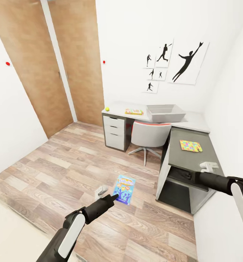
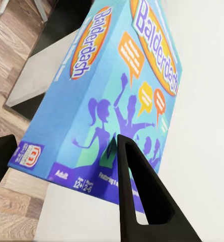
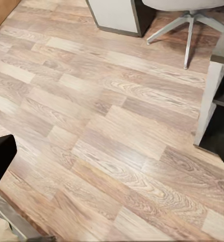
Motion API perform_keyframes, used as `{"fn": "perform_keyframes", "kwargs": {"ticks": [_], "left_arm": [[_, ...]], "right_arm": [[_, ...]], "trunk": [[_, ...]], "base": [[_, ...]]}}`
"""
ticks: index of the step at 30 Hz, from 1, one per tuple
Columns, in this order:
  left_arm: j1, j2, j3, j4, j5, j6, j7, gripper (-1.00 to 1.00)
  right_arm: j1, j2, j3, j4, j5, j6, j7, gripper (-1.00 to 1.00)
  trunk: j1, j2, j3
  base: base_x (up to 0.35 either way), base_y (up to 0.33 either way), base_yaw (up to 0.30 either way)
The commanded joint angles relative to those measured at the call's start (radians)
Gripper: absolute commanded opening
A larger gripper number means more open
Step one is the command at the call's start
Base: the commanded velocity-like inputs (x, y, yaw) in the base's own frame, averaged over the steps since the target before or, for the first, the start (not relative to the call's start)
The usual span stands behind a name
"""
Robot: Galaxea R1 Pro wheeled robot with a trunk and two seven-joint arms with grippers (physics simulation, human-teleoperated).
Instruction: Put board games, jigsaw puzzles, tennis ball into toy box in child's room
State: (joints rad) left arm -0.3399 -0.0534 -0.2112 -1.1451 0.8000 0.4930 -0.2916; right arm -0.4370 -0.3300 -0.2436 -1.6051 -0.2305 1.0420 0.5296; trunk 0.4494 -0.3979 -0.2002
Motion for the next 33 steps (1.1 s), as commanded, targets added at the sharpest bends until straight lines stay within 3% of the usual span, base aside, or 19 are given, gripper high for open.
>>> {"fn": "perform_keyframes", "kwargs": {"ticks": [1, 7, 14, 29, 33], "left_arm": [[-0.001, 0.0, 0.001, -0.001, 0.01, 0.007, -0.001, -1.0], [-0.001, 0.0, 0.001, -0.001, 0.01, 0.007, -0.001, -1.0], [-0.001, 0.0, 0.002, -0.001, 0.01, 0.007, -0.001, -1.0], [-0.001, 0.0, 0.004, -0.001, 0.01, 0.008, -0.001, -1.0], [-0.001, 0.0, 0.004, -0.001, 0.01, 0.008, -0.001, -1.0]], "right_arm": [[-0.001, 0.003, 0.015, 0.0, 0.002, 0.005, 0.005, 1.0], [0.0, 0.017, 0.109, 0.01, -0.001, 0.005, 0.005, 1.0], [0.001, 0.042, 0.19, 0.034, -0.002, 0.005, 0.007, 1.0], [0.001, 0.059, 0.243, 0.05, -0.003, 0.005, 0.008, 1.0], [0.005, 0.059, 0.278, 0.052, -0.003, 0.005, 0.009, 1.0]], "trunk": [[0.001, -0.002, -0.002], [0.001, -0.002, -0.002], [0.001, -0.002, -0.002], [0.001, -0.002, -0.002], [0.001, -0.002, -0.002]], "base": [[0.0, 0.0, -0.283], [0.0, 0.0, -0.283], [0.0, 0.0, -0.283], [0.0, 0.0, -0.283], [0.0, 0.0, -0.283]]}}
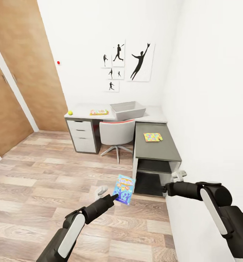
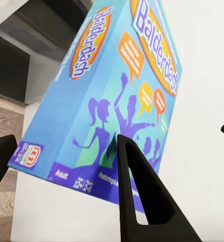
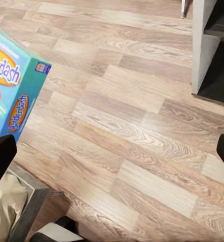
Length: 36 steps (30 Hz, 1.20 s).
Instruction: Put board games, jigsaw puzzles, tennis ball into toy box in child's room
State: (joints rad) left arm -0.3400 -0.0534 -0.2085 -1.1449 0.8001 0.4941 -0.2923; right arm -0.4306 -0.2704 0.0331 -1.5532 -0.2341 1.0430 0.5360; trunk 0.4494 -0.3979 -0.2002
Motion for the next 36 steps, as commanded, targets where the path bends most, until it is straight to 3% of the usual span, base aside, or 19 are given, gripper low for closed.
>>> {"fn": "perform_keyframes", "kwargs": {"ticks": [1, 15, 24, 31, 36], "left_arm": [[-0.001, 0.0, 0.001, -0.001, 0.01, 0.007, -0.001, -1.0], [-0.001, 0.0, 0.001, -0.001, 0.01, 0.008, -0.001, -1.0], [-0.001, 0.0, 0.002, -0.001, 0.01, 0.008, -0.001, -1.0], [-0.001, 0.0, 0.002, -0.001, 0.01, 0.008, -0.001, -1.0], [-0.001, 0.0, 0.002, -0.001, 0.01, 0.008, -0.001, -1.0]], "right_arm": [[-0.001, -0.001, 0.001, 0.0, 0.001, 0.004, 0.002, 1.0], [0.025, 0.003, 0.086, 0.001, 0.001, 0.004, 0.002, 1.0], [0.051, 0.005, 0.172, 0.001, 0.001, 0.004, 0.001, 1.0], [0.062, 0.008, 0.207, 0.001, 0.001, 0.004, 0.0, 1.0], [0.081, 0.028, 0.233, 0.001, 0.002, 0.004, 0.0, 1.0]], "trunk": [[0.001, -0.002, -0.002], [0.001, -0.002, -0.002], [0.001, -0.002, -0.002], [0.001, -0.002, -0.002], [0.001, -0.002, -0.002]], "base": [[0.0, 0.0, -0.283], [0.0, 0.0, -0.248], [0.0, 0.0, -0.056], [0.0, 0.0, -0.016], [0.0, 0.0, -0.006]]}}
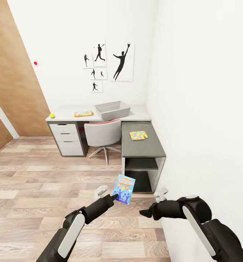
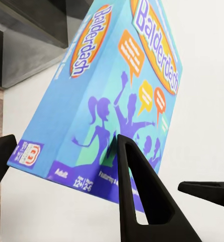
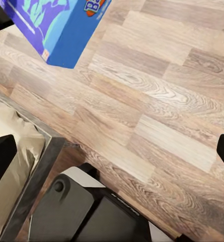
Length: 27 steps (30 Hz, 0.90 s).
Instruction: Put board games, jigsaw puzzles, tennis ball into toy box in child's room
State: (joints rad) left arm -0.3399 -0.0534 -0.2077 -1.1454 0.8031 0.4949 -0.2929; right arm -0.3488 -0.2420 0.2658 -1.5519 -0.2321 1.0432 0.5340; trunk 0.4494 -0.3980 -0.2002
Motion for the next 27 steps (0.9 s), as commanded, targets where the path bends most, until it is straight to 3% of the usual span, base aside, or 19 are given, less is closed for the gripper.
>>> {"fn": "perform_keyframes", "kwargs": {"ticks": [1, 12, 19, 27], "left_arm": [[-0.001, 0.0, 0.001, 0.0, 0.007, 0.007, 0.0, -1.0], [-0.001, 0.0, 0.002, 0.0, 0.007, 0.007, 0.0, -1.0], [-0.001, 0.0, 0.002, 0.0, 0.007, 0.007, 0.0, -1.0], [-0.001, 0.001, 0.003, 0.0, 0.006, 0.007, 0.001, -1.0]], "right_arm": [[0.003, 0.004, 0.008, -0.001, 0.0, 0.004, 0.002, 1.0], [0.033, 0.024, 0.07, 0.0, 0.003, 0.004, 0.0, 1.0], [0.05, 0.032, 0.079, 0.0, 0.003, 0.004, 0.001, 1.0], [0.083, 0.062, 0.084, 0.006, 0.004, 0.004, 0.003, 1.0]], "trunk": [[0.001, -0.002, -0.002], [0.001, -0.002, -0.002], [0.001, -0.002, -0.002], [0.001, -0.002, -0.002]], "base": [[0.0, 0.0, -0.003], [0.0, 0.0, -0.001], [0.0, 0.0, 0.0], [0.0, 0.0, 0.0]]}}
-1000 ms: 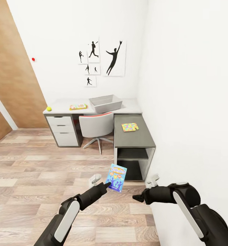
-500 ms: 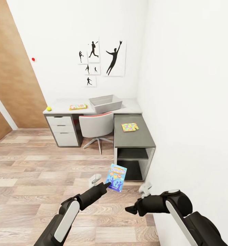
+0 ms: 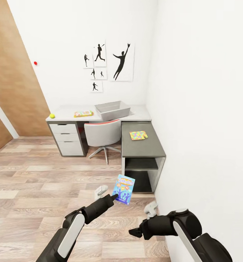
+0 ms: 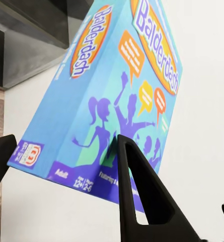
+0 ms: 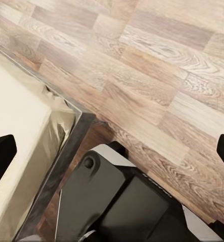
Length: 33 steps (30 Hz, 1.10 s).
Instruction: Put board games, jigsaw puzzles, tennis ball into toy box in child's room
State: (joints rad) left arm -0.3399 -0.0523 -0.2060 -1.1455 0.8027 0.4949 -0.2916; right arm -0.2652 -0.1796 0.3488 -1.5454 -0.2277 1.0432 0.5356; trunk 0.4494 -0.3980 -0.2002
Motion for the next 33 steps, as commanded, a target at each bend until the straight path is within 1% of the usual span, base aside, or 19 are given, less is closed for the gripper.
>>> {"fn": "perform_keyframes", "kwargs": {"ticks": [1, 2, 3, 4, 5, 7, 13, 14, 33], "left_arm": [[-0.001, 0.0, 0.001, 0.0, 0.007, 0.007, 0.0, -1.0], [-0.001, 0.0, 0.001, 0.0, 0.007, 0.007, 0.0, -1.0], [-0.001, 0.0, 0.001, 0.0, 0.007, 0.007, 0.0, -1.0], [-0.001, 0.0, 0.002, 0.0, 0.007, 0.007, 0.0, -1.0], [-0.001, 0.0, 0.002, 0.0, 0.007, 0.007, 0.0, -1.0], [-0.001, 0.0, 0.002, 0.0, 0.007, 0.007, 0.0, -1.0], [-0.001, 0.0, 0.002, 0.0, 0.007, 0.007, 0.0, -1.0], [-0.001, 0.0, 0.002, 0.0, 0.007, 0.007, 0.0, -1.0], [-0.001, 0.0, 0.002, 0.0, 0.007, 0.007, 0.0, -1.0]], "right_arm": [[0.004, 0.005, 0.001, 0.005, 0.0, 0.004, 0.001, 1.0], [0.008, 0.011, 0.001, 0.013, 0.001, 0.004, 0.001, 1.0], [0.008, 0.011, 0.001, 0.013, 0.001, 0.004, 0.001, 1.0], [0.011, 0.018, 0.002, 0.023, 0.001, -0.01, 0.001, 1.0], [0.016, 0.031, 0.002, 0.047, 0.002, -0.041, 0.001, 1.0], [0.019, 0.043, 0.002, 0.07, 0.002, -0.068, 0.001, 1.0], [0.023, 0.056, 0.002, 0.096, 0.003, -0.099, 0.001, 1.0], [0.025, 0.062, 0.002, 0.109, 0.004, -0.114, 0.001, 1.0], [0.028, 0.065, 0.002, 0.113, 0.004, -0.12, -0.002, 1.0]], "trunk": [[0.001, -0.002, -0.002], [0.001, -0.002, -0.002], [0.001, -0.002, -0.002], [0.001, -0.002, -0.002], [0.001, -0.002, -0.002], [0.001, -0.002, -0.002], [0.001, -0.002, -0.002], [0.001, -0.002, -0.002], [0.001, -0.002, -0.002]], "base": [[0.0, 0.0, 0.0], [0.0, 0.0, 0.0], [0.0, 0.0, 0.0], [0.0, 0.0, -0.006], [0.0, 0.0, -0.041], [0.0, 0.0, -0.07], [0.0, 0.0, -0.065], [0.0, 0.0, -0.013], [0.0, 0.0, -0.01]]}}
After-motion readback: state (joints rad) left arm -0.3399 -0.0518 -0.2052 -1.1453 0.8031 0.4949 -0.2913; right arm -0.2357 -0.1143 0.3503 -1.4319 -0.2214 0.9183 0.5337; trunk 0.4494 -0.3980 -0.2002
